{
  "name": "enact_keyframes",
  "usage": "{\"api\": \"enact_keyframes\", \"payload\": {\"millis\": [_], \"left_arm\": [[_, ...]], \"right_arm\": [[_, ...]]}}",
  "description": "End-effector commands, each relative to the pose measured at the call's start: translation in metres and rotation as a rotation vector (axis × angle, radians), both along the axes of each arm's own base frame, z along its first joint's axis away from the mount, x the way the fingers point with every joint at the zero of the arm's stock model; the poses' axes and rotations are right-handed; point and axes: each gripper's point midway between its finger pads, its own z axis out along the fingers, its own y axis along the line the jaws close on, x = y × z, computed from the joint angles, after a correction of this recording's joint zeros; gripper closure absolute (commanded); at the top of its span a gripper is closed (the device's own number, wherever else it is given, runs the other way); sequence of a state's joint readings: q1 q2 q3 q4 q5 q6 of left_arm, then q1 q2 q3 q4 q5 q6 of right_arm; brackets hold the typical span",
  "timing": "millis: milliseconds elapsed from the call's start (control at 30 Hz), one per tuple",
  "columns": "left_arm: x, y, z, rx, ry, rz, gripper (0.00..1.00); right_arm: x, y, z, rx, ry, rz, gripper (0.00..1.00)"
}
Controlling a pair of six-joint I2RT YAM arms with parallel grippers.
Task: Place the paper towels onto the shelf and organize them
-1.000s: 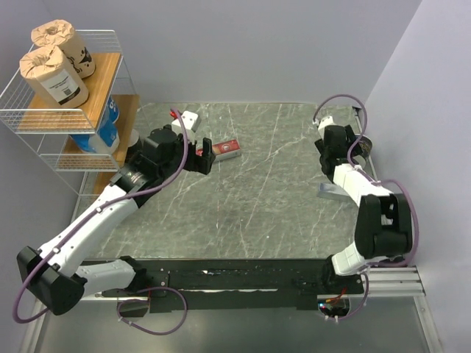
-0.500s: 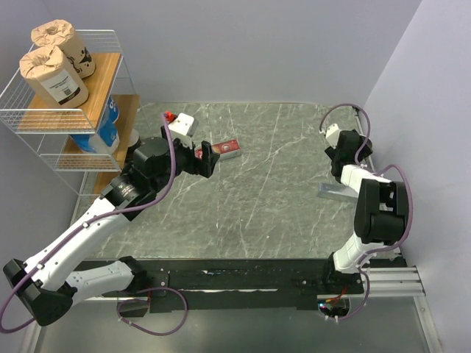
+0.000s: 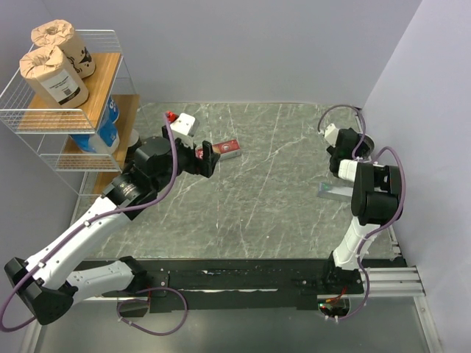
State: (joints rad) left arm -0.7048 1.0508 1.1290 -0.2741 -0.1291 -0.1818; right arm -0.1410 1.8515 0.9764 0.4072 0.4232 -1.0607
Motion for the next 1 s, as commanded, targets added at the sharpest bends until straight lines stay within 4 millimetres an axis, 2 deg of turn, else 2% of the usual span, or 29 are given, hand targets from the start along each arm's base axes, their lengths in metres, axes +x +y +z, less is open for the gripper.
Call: {"api": "enact_keyframes", "payload": {"millis": [0, 233, 433, 500, 633, 767, 900, 967], "left_arm": [[0.004, -0.004, 0.012, -0.03, -0.022, -0.001, 0.04], [0.005, -0.003, 0.011, -0.034, -0.021, 0.001, 0.04], [0.008, -0.002, 0.008, -0.024, -0.015, 0.01, 0.03], [0.008, -0.001, 0.008, -0.02, -0.015, 0.017, 0.04], [0.009, 0.002, 0.008, -0.019, -0.02, 0.032, 0.04], [0.01, 0.002, 0.007, -0.016, -0.019, 0.031, 0.04], [0.011, 0.005, 0.007, -0.011, -0.022, 0.046, 0.03], [0.011, 0.007, 0.009, -0.012, -0.029, 0.059, 0.04]], "right_arm": [[0.021, -0.017, 0.049, -0.061, -0.155, -0.028, 0.23], [0.031, -0.027, 0.05, -0.109, -0.171, -0.04, 0.26], [0.042, -0.03, 0.048, -0.085, -0.185, -0.047, 0.39], [0.042, -0.03, 0.04, -0.053, -0.166, -0.049, 0.45], [0.042, -0.034, 0.04, -0.031, -0.169, -0.058, 0.54], [0.04, -0.036, 0.049, -0.062, -0.188, -0.07, 0.71], [0.038, -0.03, 0.076, -0.042, -0.25, -0.077, 0.74], [0.039, -0.018, 0.084, -0.025, -0.252, -0.067, 0.74]]}}
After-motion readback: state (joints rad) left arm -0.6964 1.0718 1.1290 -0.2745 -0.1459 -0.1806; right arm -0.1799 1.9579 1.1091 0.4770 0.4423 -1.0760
